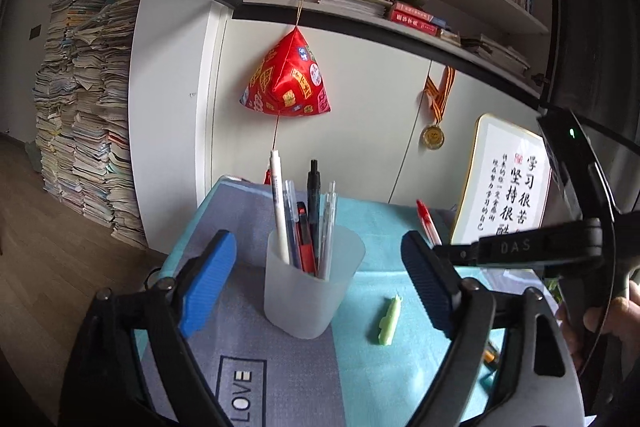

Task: Organize stationery
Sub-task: 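Carry the red-clipped pen into the frosted cup and open the right tool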

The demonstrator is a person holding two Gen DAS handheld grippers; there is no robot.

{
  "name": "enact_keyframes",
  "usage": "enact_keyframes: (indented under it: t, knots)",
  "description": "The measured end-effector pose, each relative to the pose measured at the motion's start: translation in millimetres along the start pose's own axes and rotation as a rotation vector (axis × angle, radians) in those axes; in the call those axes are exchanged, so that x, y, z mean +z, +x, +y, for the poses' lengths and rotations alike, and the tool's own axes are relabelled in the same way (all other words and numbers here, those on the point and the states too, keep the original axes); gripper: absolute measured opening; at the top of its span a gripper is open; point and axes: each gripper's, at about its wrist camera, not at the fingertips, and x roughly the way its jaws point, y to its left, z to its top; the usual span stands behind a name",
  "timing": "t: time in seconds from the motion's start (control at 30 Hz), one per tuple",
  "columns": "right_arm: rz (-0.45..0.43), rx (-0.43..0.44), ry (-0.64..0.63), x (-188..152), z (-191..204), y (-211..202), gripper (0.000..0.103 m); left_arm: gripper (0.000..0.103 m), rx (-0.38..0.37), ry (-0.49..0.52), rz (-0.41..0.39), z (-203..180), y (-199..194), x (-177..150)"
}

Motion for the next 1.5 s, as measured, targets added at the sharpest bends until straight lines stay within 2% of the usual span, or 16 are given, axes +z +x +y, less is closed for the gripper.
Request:
enact_keyframes:
  t: [0.1, 0.23, 0.37, 0.5, 0.8, 0.97, 1.17, 1.5]
  knots:
    - [-0.023, 0.03, -0.01, 2, 9, 3, 0.01, 0.086, 0.022, 0.025, 0.1, -2, 0, -11]
    - [-0.07, 0.061, -0.018, 7, 21, 4, 0.01, 0.086, 0.054, 0.015, 0.195, 2, 2, -23]
    - [-0.131, 0.068, -0.037, 12, 35, 0, 0.01, 0.086, 0.061, -0.015, 0.253, 11, 6, -31]
    - [-0.207, 0.039, -0.05, 15, 50, -1, 0.01, 0.086, 0.045, -0.07, 0.299, 22, 11, -36]
    - [-0.379, 0.05, -0.12, 19, 87, 7, 0.01, 0.085, 0.059, -0.185, 0.328, 50, 7, -36]
    - [-0.453, -0.004, -0.176, 15, 100, 15, 0.01, 0.085, 0.074, -0.214, 0.33, 61, 7, -36]
    - [-0.437, -0.051, -0.217, 5, 103, 35, 0.01, 0.085, 0.062, -0.232, 0.34, 67, 10, -38]
    - [-0.413, -0.04, -0.206, -8, 93, 27, 0.011, 0.085, 0.027, -0.214, 0.33, 61, 7, -37]
